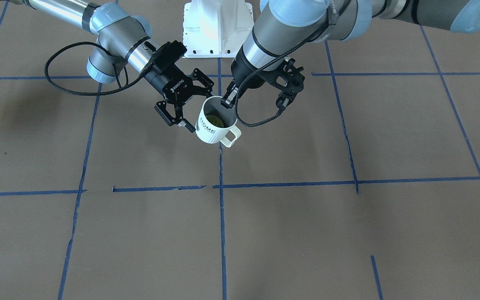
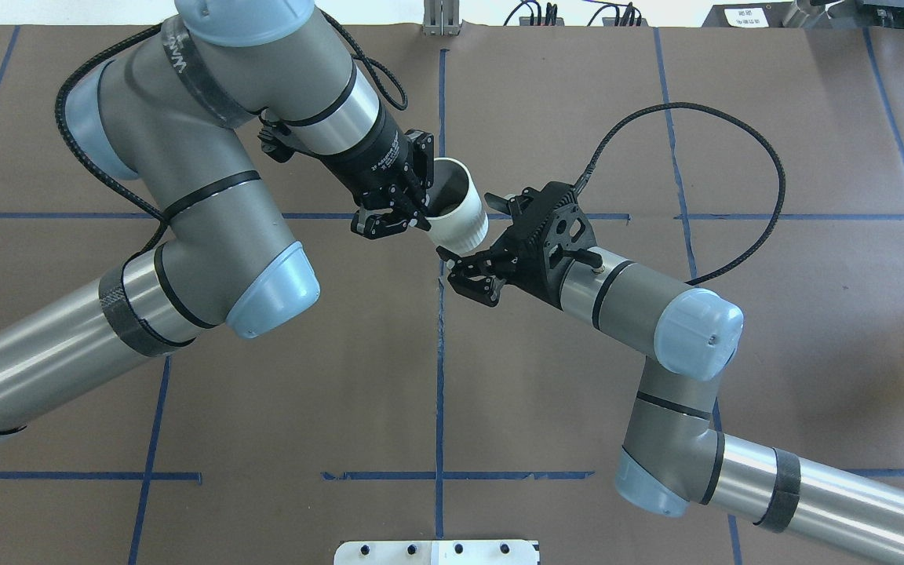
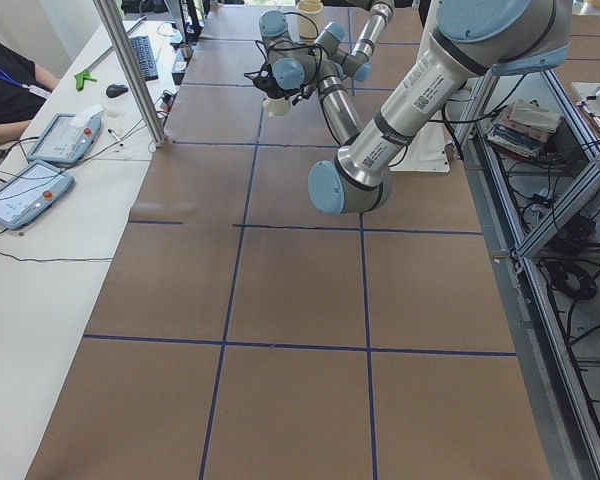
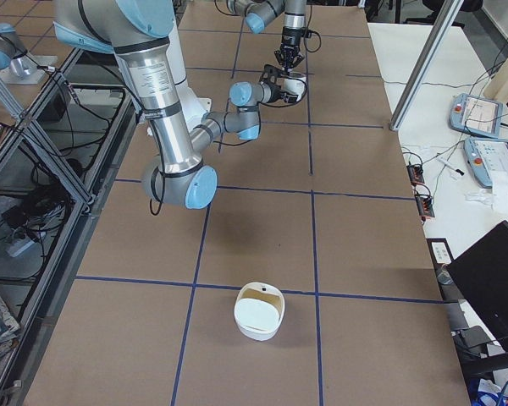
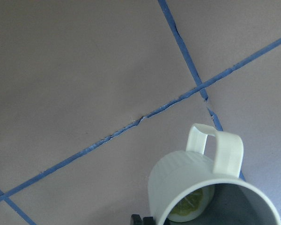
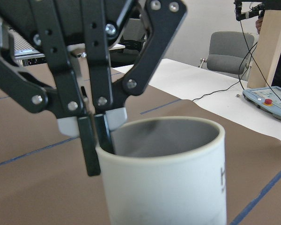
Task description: Left arm hands cup to right arm to dump lemon
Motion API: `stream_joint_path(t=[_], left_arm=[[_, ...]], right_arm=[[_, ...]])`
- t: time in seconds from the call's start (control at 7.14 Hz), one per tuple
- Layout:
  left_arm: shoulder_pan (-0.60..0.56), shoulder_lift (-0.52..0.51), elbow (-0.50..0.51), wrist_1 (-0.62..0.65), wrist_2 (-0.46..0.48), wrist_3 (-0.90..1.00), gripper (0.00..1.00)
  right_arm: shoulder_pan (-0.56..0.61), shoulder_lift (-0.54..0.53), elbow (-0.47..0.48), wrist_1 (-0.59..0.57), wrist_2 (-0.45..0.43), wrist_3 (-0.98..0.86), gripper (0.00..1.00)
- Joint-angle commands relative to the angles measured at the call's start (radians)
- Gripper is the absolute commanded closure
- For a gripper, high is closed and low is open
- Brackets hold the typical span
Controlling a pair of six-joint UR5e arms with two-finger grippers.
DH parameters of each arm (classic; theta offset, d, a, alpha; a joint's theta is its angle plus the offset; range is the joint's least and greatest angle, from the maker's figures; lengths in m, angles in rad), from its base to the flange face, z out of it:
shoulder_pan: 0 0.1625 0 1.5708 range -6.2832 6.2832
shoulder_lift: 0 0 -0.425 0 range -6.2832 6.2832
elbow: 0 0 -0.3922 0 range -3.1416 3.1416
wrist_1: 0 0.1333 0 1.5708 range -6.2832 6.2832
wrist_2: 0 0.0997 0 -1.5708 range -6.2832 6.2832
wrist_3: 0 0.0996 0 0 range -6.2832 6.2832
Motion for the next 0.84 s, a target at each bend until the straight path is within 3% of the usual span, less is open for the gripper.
stream_joint_path(t=[0.0, 0.28, 0.42, 0.56, 0.7], left_arm=[[0.017, -0.002, -0.017, -0.005, 0.0, -0.008, 1.0], [0.021, -0.002, -0.039, -0.005, 0.0, -0.025, 1.0], [0.019, 0.0, -0.042, -0.006, 0.0, -0.023, 0.98], [0.019, 0.005, -0.041, -0.029, -0.002, -0.008, 0.76], [0.019, 0.006, -0.039, -0.067, -0.002, 0.015, 0.01]], right_arm=[[0.0, -0.001, 0.0, 0.0, 0.0, 0.0, 0.01], [0.0, 0.0, 0.0, 0.002, 0.0, 0.0, 0.01], [0.0, 0.003, 0.002, 0.005, 0.0, 0.002, 0.13], [-0.011, 0.008, 0.002, 0.003, 0.0, 0.006, 0.55], [-0.018, 0.003, 0.003, 0.005, 0.002, 0.008, 0.87]])
